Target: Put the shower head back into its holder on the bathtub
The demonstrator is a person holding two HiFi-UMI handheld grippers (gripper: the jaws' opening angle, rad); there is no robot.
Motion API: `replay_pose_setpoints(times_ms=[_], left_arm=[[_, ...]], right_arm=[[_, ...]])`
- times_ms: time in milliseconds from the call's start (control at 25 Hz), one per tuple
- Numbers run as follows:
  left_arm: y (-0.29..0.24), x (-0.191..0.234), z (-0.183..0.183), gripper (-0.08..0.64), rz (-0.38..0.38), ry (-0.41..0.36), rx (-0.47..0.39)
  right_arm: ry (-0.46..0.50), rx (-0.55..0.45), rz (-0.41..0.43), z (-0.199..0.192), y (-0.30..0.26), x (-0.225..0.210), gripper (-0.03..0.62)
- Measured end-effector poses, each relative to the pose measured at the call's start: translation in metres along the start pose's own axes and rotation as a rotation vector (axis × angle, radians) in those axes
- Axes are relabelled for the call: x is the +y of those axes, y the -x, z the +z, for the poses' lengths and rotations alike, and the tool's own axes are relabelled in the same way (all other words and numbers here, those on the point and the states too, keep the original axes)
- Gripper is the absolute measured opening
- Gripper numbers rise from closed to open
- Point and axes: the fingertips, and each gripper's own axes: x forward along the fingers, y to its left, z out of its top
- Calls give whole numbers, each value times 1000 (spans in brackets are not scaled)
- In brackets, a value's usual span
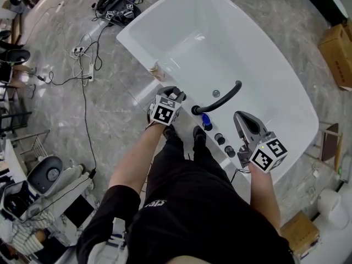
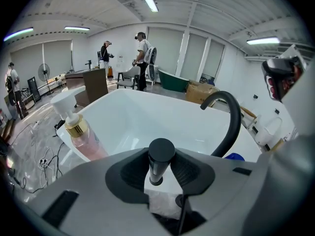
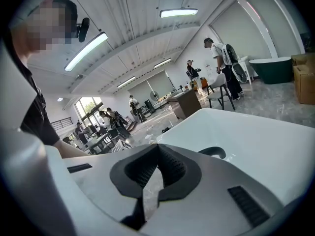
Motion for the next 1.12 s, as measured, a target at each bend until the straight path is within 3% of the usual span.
replay_pose_setpoints(times_ms=[120,280,400,880,960,1120], left_arm=[[-6,-10,-2,144,-18,-41,18],[-22,-29,-34,147,-27,-112,106],[-15,-24,-43,147,2,-36,100],[-28,-12,-28,153,-16,9,67],[-29,-17,-26,168,-23,22,71],[-7,-28,-7,263,-6,50,-2]], right_arm=[[-3,-2,8,-2,-2,-3,14],[-10,2,6,-5,0,-4,14],[-2,-7,23,-4,2,-4,14],[17,15,18,5,8,-9,14],[21,20,9,8,14,-11,14],[30,9,25,16,21,-11,14]])
